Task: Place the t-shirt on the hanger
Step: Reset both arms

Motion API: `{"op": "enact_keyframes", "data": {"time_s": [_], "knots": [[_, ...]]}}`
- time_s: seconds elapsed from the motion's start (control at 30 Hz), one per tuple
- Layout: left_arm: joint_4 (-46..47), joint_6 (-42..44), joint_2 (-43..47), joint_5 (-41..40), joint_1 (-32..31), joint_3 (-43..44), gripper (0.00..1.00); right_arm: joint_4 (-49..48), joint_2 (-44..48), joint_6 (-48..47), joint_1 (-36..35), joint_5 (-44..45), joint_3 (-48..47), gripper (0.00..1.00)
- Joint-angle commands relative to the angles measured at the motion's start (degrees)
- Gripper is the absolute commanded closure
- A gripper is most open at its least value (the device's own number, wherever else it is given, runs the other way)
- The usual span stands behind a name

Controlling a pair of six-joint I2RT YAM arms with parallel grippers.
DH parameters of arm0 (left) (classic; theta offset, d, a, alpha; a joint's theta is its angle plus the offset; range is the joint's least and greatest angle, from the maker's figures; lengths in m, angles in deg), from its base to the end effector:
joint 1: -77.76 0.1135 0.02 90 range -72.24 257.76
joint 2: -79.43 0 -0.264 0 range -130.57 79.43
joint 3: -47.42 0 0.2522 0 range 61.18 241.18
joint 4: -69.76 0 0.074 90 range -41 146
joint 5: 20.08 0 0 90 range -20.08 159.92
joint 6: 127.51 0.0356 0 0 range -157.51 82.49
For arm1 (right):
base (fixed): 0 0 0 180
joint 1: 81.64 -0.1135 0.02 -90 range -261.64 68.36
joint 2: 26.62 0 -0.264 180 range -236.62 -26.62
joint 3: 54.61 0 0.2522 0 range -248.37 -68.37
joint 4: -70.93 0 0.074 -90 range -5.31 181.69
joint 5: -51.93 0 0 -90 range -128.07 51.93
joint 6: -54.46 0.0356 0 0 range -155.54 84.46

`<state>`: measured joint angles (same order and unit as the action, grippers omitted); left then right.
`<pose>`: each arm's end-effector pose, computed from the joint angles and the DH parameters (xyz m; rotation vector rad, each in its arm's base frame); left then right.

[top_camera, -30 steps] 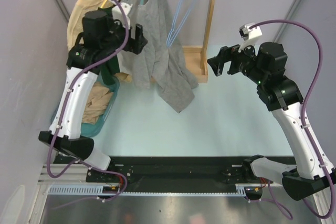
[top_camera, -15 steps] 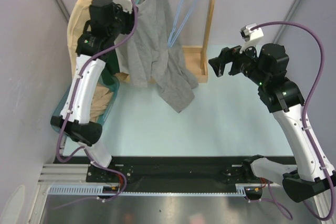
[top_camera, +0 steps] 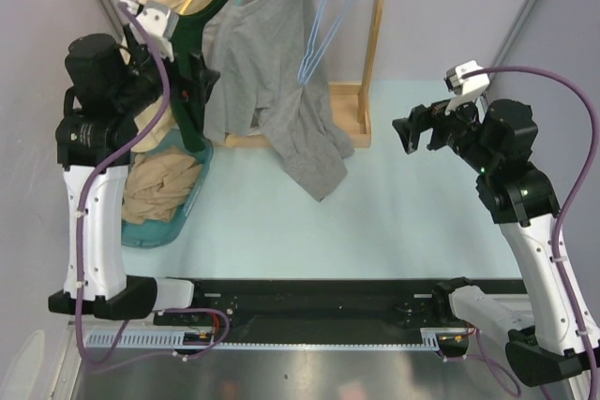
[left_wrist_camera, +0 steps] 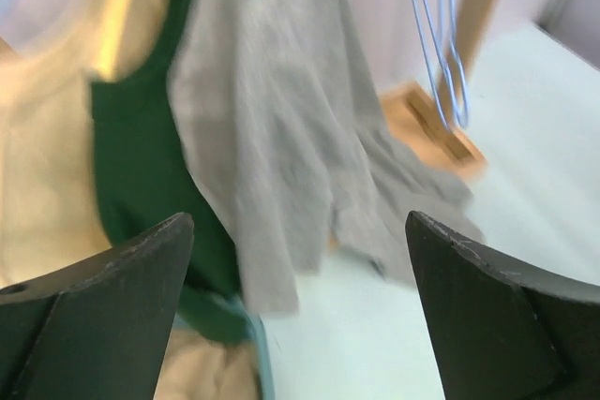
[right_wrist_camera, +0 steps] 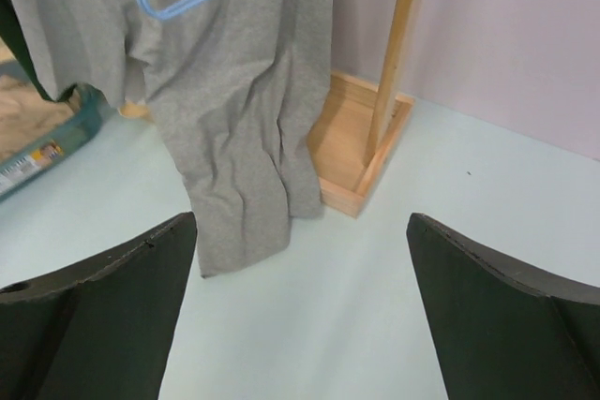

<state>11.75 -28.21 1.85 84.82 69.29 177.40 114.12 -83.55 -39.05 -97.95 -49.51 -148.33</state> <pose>0.2212 -0.0422 0.5605 0.4502 1.6076 -0.2059 0.1767 0.0590 0.4736 -0.4385 1.6335 0.3356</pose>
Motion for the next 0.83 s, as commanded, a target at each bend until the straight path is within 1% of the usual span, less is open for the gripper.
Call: {"op": "enact_keyframes", "data": {"time_s": [0.0, 0.03, 0.07, 0.13, 0.17, 0.2, 0.23, 0.27, 0.43, 0.53, 0.6, 0.73, 0.8], "knots": [[-11.9, -3.0, 2.8, 16.9, 5.4, -9.8, 0.00, 4.7, 3.3, -6.7, 0.9, -3.1, 4.3, 0.00], [-12.4, -2.9, 3.5, 17.1, 6.0, -12.1, 0.00, 5.9, 3.7, -8.1, 0.9, -4.2, 5.2, 0.00], [-13.4, -2.7, 5.0, 17.2, 7.2, -16.6, 0.00, 8.0, 3.9, -8.7, 0.9, -4.6, 6.2, 0.00], [-13.7, -2.7, 6.4, 17.5, 8.3, -21.0, 0.00, 9.2, 5.7, -9.1, 1.5, -5.4, 10.5, 0.00], [-13.8, -2.4, 7.7, 18.6, 10.6, -24.9, 0.00, 9.7, 6.6, -9.0, 2.2, -6.2, 12.3, 0.00], [-13.7, -1.9, 8.6, 18.9, 11.2, -27.1, 0.00, 9.9, 8.5, -8.8, 3.7, -7.4, 13.8, 0.00], [-12.9, -1.8, 9.5, 18.6, 11.5, -29.1, 0.00, 10.7, 9.2, -8.8, 4.4, -7.9, 16.4, 0.00], [-12.5, -1.7, 10.2, 18.2, 12.1, -33.3, 0.00, 11.3, 9.9, -9.0, 5.3, -8.4, 17.4, 0.00], [-8.9, -0.3, 14.6, 14.1, 12.5, -44.5, 0.00, 15.7, 11.6, -13.1, 7.5, -8.2, 21.7, 0.00], [-7.5, -0.7, 16.1, 13.2, 12.4, -46.5, 0.00, 17.2, 10.5, -14.8, 7.6, -6.6, 22.4, 0.00], [-7.2, -1.7, 16.8, 13.0, 12.5, -47.0, 0.00, 19.5, 8.9, -17.5, 7.6, -7.4, 22.0, 0.00], [-7.6, -2.4, 19.1, 11.7, 12.5, -48.9, 0.00, 21.4, 5.2, -19.4, 7.5, -8.9, 20.9, 0.00], [-9.3, -1.9, 19.4, 10.4, 12.5, -48.5, 0.00, 20.3, 3.8, -19.6, 7.5, -6.6, 21.2, 0.00]]}}
